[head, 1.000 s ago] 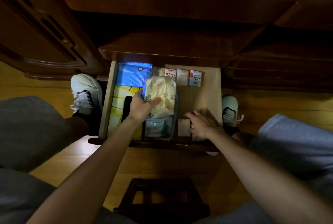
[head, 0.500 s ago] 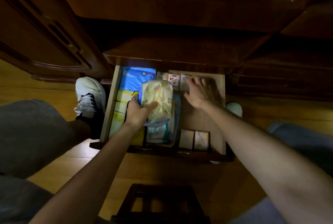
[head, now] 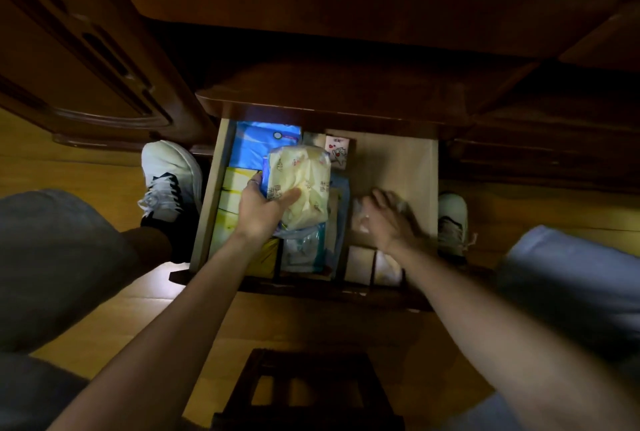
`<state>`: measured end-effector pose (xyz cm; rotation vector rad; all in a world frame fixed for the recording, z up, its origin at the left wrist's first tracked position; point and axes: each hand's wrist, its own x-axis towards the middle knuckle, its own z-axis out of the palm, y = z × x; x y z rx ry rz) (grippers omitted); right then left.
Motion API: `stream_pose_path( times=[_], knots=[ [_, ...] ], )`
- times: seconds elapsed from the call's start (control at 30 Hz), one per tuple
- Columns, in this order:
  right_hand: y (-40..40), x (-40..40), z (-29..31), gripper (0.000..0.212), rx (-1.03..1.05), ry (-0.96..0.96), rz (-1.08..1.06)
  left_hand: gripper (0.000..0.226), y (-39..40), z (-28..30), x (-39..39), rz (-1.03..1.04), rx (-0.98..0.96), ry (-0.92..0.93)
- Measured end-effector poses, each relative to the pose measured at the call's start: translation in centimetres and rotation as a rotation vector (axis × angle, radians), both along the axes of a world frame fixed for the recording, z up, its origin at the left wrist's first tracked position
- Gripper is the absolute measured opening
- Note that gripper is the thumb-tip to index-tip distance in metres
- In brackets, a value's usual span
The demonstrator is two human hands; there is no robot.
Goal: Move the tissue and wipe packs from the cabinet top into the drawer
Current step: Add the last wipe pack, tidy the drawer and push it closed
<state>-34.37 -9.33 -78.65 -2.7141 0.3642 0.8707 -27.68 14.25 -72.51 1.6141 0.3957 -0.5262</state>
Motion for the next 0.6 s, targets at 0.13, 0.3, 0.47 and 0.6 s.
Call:
stream_pose_path(
  times=[0.13, 0.3, 0.47, 0.6],
  knots=[
    [1.3, -3.2, 0.0, 0.051, 0.065, 0.013, -0.025, 0.039, 0.2, 0.8, -0.5, -0.021, -0.011, 0.008],
    [1.3, -2.7, 1.4, 0.06, 0.003, 0.025, -0.028, 0.038, 0.6, 1.2, -1.2, 0.006, -0.048, 0.0],
    [2.7, 5.8, 3.1, 0.067, -0.018, -0.11, -0.001, 0.04, 1.4, 1.0, -1.1, 0.107, -0.057, -0.015],
    [4.8, 11.6, 1.8, 0.072, 0.187, -0.102, 0.062, 0.041, 1.9, 0.3, -1.0, 0.147, -0.035, -0.053]
  ],
)
